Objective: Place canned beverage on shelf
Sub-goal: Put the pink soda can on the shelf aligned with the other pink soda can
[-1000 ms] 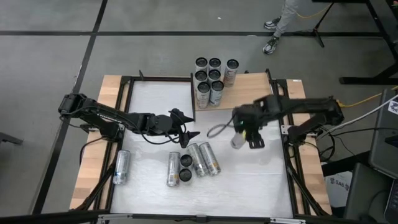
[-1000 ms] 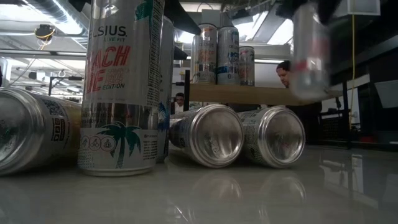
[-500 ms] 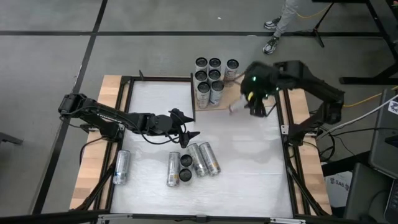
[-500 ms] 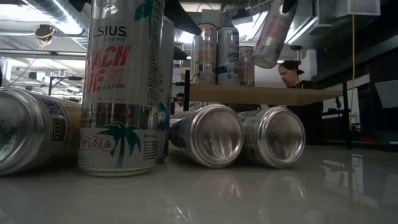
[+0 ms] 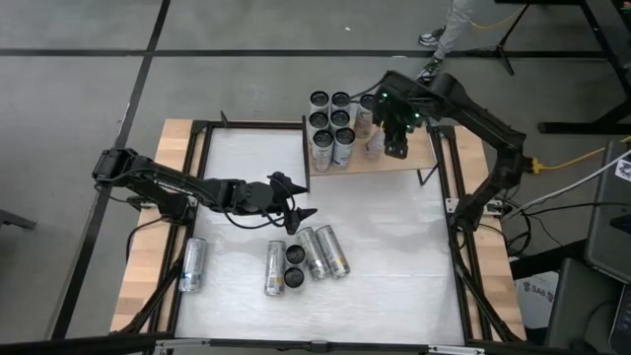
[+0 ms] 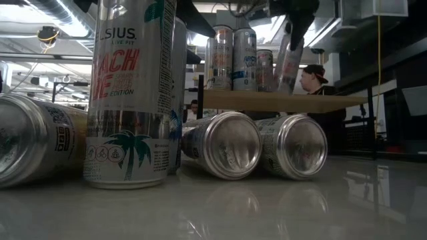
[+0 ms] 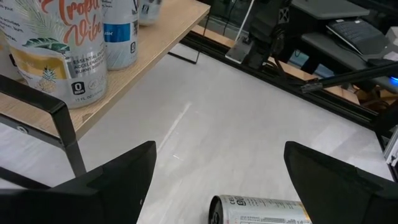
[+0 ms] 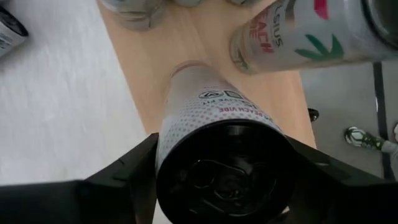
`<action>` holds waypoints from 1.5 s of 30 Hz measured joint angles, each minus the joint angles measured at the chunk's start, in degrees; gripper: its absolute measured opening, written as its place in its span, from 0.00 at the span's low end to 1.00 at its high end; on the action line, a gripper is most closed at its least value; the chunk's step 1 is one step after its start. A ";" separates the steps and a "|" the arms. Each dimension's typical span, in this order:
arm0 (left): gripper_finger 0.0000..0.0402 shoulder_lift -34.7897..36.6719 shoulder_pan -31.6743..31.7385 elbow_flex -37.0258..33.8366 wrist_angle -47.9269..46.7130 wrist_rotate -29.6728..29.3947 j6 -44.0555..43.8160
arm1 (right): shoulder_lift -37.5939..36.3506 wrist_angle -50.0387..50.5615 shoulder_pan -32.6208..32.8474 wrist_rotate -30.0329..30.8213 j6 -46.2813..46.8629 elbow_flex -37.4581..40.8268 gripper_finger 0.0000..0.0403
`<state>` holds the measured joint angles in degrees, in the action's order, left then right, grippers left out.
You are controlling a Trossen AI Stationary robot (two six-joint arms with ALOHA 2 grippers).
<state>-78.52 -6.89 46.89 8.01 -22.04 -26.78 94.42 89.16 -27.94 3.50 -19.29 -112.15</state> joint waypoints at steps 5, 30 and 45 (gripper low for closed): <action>0.87 0.02 0.01 0.00 0.02 0.00 0.01 | 1.34 -1.34 0.22 1.28 -0.74 -0.23 0.63; 0.87 0.01 0.01 0.00 0.00 0.01 0.05 | 1.63 -2.30 0.17 2.56 -0.74 0.01 0.72; 0.87 0.00 0.01 0.00 -0.01 0.00 0.05 | 1.76 -1.92 0.17 2.52 -2.21 0.14 0.74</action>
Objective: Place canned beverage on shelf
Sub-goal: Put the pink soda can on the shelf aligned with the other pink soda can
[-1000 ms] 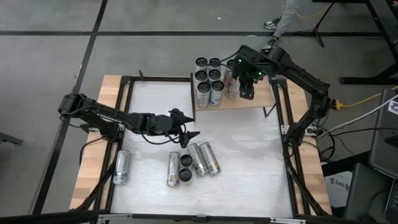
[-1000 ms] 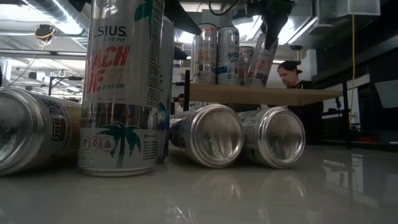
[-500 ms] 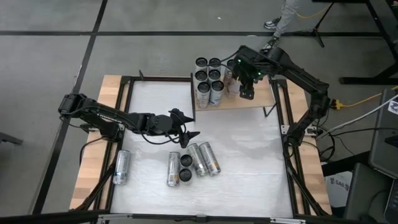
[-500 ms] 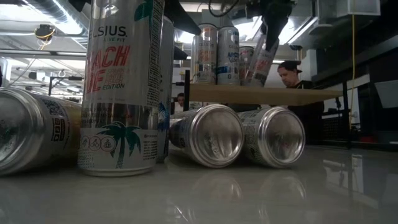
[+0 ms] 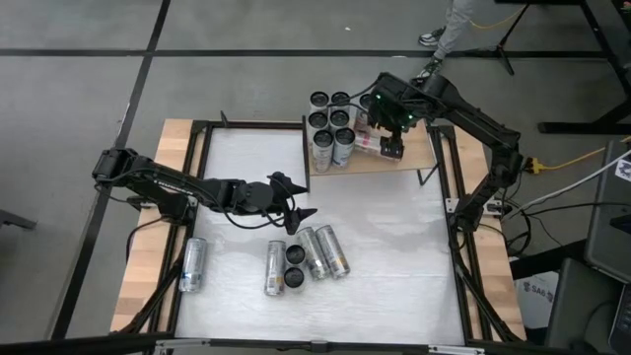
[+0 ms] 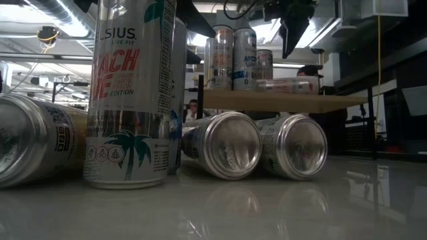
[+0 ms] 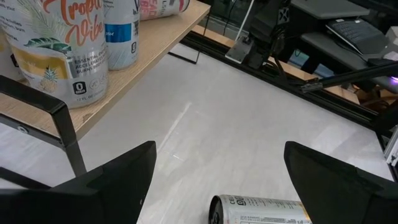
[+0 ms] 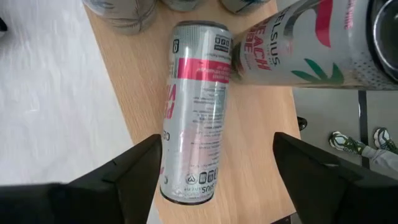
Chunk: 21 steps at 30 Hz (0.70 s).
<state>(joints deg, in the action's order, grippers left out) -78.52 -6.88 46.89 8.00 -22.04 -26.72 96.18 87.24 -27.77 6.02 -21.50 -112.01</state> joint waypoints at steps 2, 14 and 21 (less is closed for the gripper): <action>0.87 0.00 -0.01 0.00 0.01 0.00 0.00 | 0.00 0.00 0.00 0.00 0.02 -0.02 0.74; 0.87 0.01 0.00 0.00 0.00 0.02 -0.02 | -3.58 2.25 0.00 -2.54 6.14 0.57 0.74; 0.87 0.02 0.00 -0.01 -0.02 0.00 0.31 | -15.54 -11.98 0.88 -5.61 11.33 14.80 0.74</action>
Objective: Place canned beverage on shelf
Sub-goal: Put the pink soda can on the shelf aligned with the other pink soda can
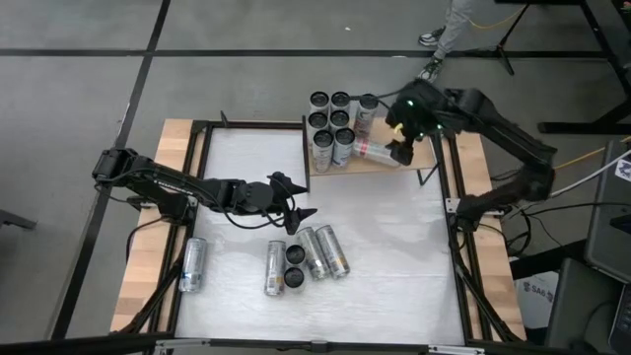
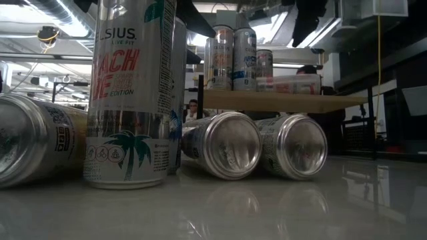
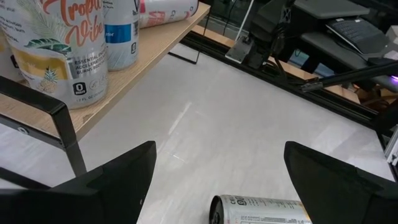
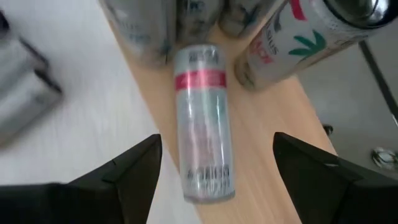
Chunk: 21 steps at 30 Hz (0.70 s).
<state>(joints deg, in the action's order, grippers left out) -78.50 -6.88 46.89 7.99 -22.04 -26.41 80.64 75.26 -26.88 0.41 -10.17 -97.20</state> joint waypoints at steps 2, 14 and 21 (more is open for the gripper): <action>0.87 0.00 -0.01 -0.01 0.02 0.00 0.00 | -3.89 -7.27 0.95 0.00 1.74 7.03 0.74; 0.87 -0.01 0.00 0.01 0.02 0.00 0.00 | -11.08 -28.15 9.59 10.18 5.57 31.93 0.74; 0.87 -0.02 0.00 0.01 0.02 0.00 -0.04 | -11.30 -28.76 10.42 13.51 5.44 30.69 0.74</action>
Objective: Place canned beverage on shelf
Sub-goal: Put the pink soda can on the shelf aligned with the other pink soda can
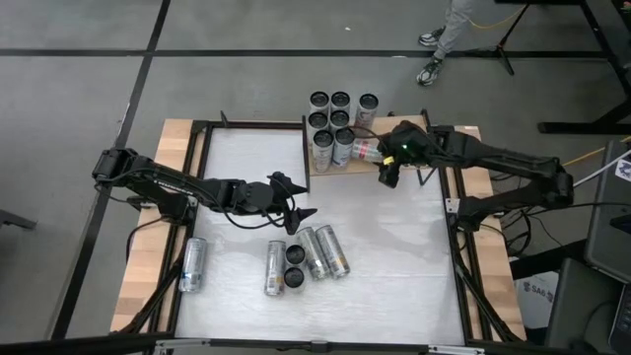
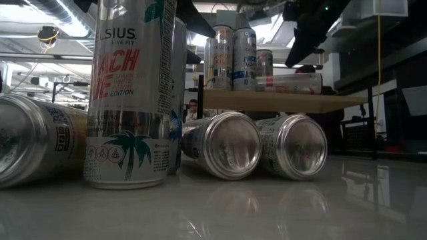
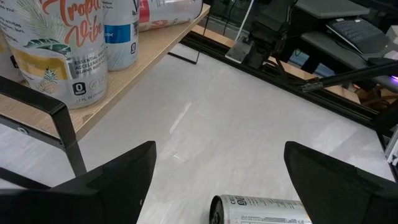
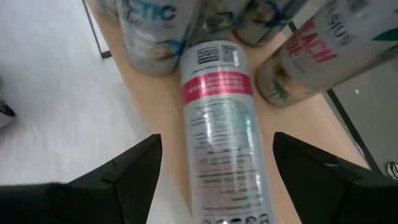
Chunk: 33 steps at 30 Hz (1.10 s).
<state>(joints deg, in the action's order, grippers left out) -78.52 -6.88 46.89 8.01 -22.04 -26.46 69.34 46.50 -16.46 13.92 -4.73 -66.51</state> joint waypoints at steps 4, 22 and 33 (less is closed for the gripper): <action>0.87 0.01 -0.01 0.00 -0.01 0.00 0.00 | -0.72 1.82 -0.05 0.01 -0.20 -0.47 0.74; 0.87 0.02 0.00 0.00 0.02 -0.04 0.02 | -30.78 -9.00 -0.05 0.05 2.83 20.11 0.74; 0.87 0.01 -0.02 0.00 0.15 -0.04 0.04 | -41.75 -21.64 -0.05 1.57 1.99 36.77 0.74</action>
<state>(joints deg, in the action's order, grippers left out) -78.50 -6.90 46.89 8.16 -22.09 -26.41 27.59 24.86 -16.51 15.49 -2.74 -29.74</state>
